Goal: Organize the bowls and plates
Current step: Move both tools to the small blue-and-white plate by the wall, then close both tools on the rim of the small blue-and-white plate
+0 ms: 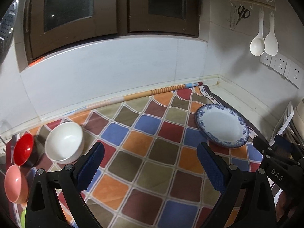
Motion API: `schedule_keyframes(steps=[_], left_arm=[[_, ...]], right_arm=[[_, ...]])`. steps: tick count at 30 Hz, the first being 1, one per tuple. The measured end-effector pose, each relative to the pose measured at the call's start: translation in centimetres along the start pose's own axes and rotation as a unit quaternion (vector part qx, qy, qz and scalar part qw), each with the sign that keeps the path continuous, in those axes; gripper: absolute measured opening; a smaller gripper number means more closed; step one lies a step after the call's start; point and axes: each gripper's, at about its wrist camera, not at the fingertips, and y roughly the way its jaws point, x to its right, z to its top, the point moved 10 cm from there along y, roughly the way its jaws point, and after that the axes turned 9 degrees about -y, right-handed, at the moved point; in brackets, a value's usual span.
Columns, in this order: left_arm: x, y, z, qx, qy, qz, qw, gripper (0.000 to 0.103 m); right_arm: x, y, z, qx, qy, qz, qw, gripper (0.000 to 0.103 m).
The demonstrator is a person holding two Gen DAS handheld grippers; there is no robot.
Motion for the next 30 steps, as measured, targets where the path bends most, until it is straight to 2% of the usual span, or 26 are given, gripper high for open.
schedule_keyframes(steps=[19,30], left_arm=[[8.1,9.7,2.8,-0.028,0.048,-0.025,0.9981,0.099],[11.5,18.1,0.9,-0.084,0.056,-0.04,0.9941,0.092]], right_arm=[[7.6,7.3,1.6,-0.001,0.065,-0.038,0.997,0.077],[11.2,13.9,1.0,-0.023,0.093,-0.068,0.993,0.077]])
